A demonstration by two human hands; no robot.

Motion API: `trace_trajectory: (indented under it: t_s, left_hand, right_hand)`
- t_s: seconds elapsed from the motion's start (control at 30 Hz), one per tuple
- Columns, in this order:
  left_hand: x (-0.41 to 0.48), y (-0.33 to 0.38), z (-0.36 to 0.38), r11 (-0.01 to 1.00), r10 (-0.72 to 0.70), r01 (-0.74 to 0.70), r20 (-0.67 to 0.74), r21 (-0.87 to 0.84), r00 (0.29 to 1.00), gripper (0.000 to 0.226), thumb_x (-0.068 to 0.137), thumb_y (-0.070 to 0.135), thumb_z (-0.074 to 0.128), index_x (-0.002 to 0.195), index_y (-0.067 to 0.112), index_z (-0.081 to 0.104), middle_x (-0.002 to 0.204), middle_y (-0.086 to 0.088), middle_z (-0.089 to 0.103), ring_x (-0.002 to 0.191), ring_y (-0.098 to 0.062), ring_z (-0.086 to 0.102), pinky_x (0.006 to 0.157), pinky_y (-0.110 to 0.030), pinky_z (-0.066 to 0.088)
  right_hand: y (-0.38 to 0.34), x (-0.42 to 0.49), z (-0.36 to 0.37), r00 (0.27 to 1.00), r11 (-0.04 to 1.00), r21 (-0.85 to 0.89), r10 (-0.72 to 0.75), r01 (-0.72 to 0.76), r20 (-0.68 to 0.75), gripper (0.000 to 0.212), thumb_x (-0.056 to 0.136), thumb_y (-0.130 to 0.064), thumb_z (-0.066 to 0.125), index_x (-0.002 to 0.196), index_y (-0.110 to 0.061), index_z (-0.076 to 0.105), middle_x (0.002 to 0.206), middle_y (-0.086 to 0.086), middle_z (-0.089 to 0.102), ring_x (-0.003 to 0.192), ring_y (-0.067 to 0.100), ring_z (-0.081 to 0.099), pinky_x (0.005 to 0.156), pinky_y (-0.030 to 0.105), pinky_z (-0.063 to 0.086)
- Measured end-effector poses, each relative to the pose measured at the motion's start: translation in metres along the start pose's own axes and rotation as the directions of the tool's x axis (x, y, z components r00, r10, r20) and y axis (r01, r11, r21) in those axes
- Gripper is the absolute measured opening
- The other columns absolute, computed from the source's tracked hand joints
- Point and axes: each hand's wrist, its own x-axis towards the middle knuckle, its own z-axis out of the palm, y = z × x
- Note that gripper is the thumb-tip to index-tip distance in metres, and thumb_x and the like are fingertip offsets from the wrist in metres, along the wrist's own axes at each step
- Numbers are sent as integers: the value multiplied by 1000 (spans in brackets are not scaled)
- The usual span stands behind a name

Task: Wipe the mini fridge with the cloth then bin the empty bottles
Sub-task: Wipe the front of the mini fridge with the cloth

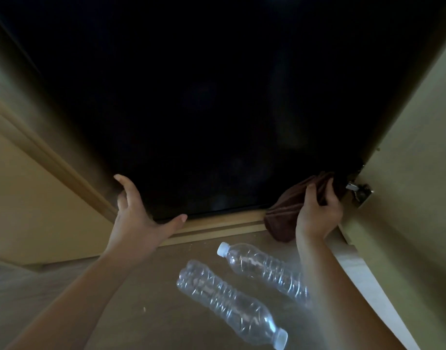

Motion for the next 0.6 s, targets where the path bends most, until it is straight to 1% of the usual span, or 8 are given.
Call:
trace_trajectory:
  t_s: [0.03,0.1,0.17,0.27,0.37,0.43,0.53,0.6]
  left_hand:
    - [0,0,0,1000,-5,5,-3,5,1000,132,58,53,74,135,33,-30,146,-13,19,132,-26,28,102,-39,30]
    - [0,1,0,1000,-13,13,-1,11,1000,132,57,55,73,136,31,-30,145,-13,19,131,-27,30,101,-40,32]
    - [0,1,-1,1000,-9,8,6,15,1000,132,56,56,73,136,30,-29,145,-13,19,130,-27,31,100,-40,33]
    - [0,-1,-3,1000,6,-7,28,17,1000,132,58,54,73,136,30,-30,147,-13,17,132,-26,29,101,-38,32]
    - [1,-3,-5,1000,23,-24,42,16,999,132,58,53,74,135,32,-31,147,-10,16,132,-24,28,98,-35,32]
    - [1,-5,-6,1000,21,-21,48,4,999,132,58,54,74,134,34,-32,148,-9,16,133,-22,27,95,-31,32]
    - [1,-6,-6,999,36,-36,47,12,998,131,58,56,72,133,35,-33,148,-10,15,133,-22,27,95,-30,32]
    - [1,-8,-7,998,57,-57,55,15,997,131,58,57,72,133,36,-33,148,-8,14,133,-23,26,96,-30,31]
  right_hand:
    - [-4,0,4,1000,999,33,-27,28,-7,41,85,-13,61,125,-10,54,115,0,57,103,6,55,89,8,40]
    - [-4,-1,10,999,998,58,-23,25,-29,41,87,-12,59,127,-10,52,115,-2,57,101,4,54,83,2,39]
    - [5,-5,11,997,999,25,43,-41,-57,40,88,-15,58,127,-12,52,118,2,58,100,8,54,74,-4,36]
    - [21,-13,7,986,985,-83,143,-151,-86,40,88,-16,57,127,-10,52,119,13,61,100,20,58,68,-3,31]
    - [21,-14,6,985,977,-139,154,-163,-76,39,88,-14,57,127,-8,53,112,18,63,76,10,52,53,-8,28]
    - [18,-20,9,985,965,-199,161,-169,-56,41,88,-17,57,128,-10,52,116,19,59,75,13,50,59,-5,28]
    - [20,-49,20,987,953,-264,160,-152,12,41,86,-18,59,126,-12,54,116,22,58,92,29,58,69,9,31]
    - [19,-81,35,981,952,-256,186,-166,55,41,85,-17,60,126,-12,55,115,23,58,95,32,58,78,19,37]
